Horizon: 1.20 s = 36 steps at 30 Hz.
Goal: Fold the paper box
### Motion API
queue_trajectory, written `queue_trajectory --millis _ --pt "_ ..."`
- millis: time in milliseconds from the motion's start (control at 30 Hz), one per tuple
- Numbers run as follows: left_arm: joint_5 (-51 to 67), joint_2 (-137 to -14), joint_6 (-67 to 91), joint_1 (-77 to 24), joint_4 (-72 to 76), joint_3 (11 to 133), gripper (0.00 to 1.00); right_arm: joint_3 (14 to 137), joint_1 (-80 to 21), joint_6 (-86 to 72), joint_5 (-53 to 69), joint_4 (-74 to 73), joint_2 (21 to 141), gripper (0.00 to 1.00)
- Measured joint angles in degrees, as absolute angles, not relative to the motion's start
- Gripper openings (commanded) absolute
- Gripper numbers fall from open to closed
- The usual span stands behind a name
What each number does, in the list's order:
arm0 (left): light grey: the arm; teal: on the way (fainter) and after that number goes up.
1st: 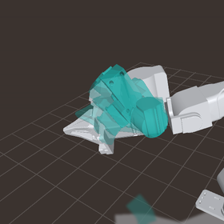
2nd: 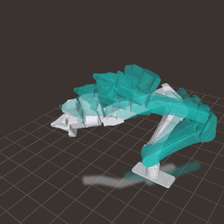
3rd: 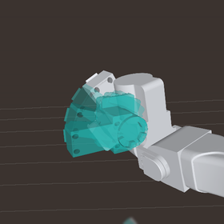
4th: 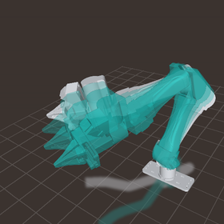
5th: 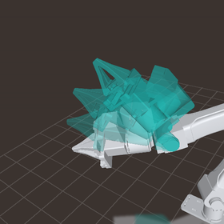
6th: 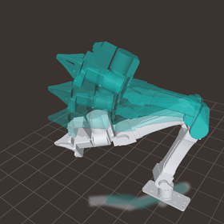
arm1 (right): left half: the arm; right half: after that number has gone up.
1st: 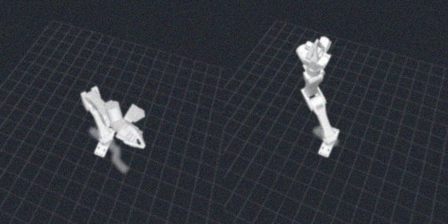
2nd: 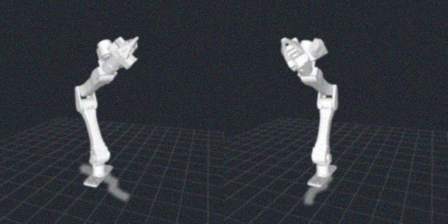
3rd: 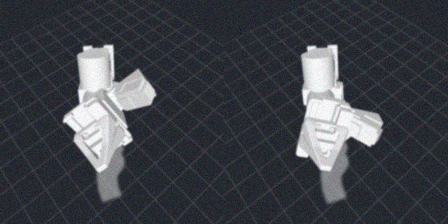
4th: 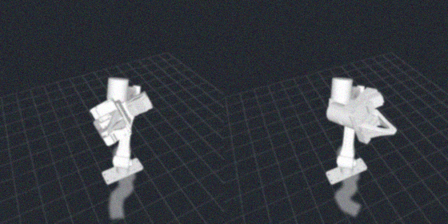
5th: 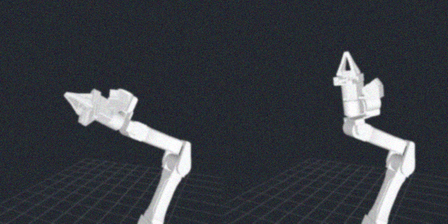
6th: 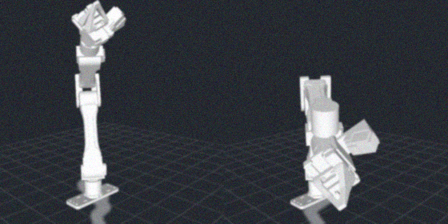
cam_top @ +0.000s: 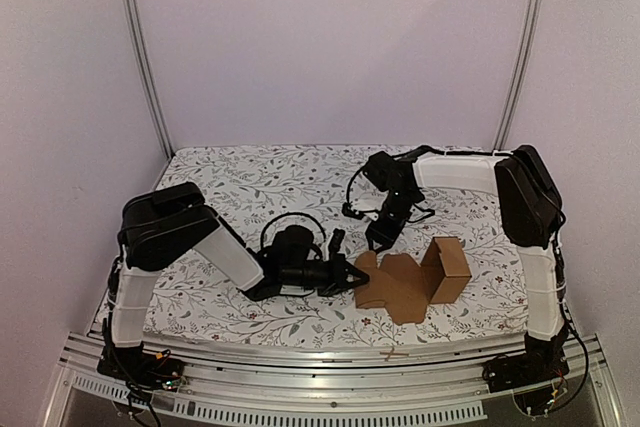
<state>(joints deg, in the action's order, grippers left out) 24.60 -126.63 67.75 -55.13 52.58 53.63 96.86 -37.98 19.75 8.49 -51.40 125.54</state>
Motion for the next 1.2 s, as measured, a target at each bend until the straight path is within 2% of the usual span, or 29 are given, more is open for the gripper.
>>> queue_trajectory --millis 200,467,767,1200 --pt "23.4 -125.6 66.3 -55.4 45.2 55.8 0.00 94.2 -38.0 19.6 11.1 -52.3 123.4 0.39" --pt "19.2 -123.5 58.5 -57.2 25.6 62.3 0.00 94.0 -38.0 19.4 13.8 -52.8 121.6 0.39" --pt "15.9 -116.4 55.0 -57.6 24.4 56.3 0.02 94.7 -38.0 18.1 13.6 -52.8 121.6 0.39" --pt "10.8 -112.0 54.6 -63.3 14.2 58.6 0.00 100.2 -37.9 18.0 14.6 -53.3 123.3 0.40"
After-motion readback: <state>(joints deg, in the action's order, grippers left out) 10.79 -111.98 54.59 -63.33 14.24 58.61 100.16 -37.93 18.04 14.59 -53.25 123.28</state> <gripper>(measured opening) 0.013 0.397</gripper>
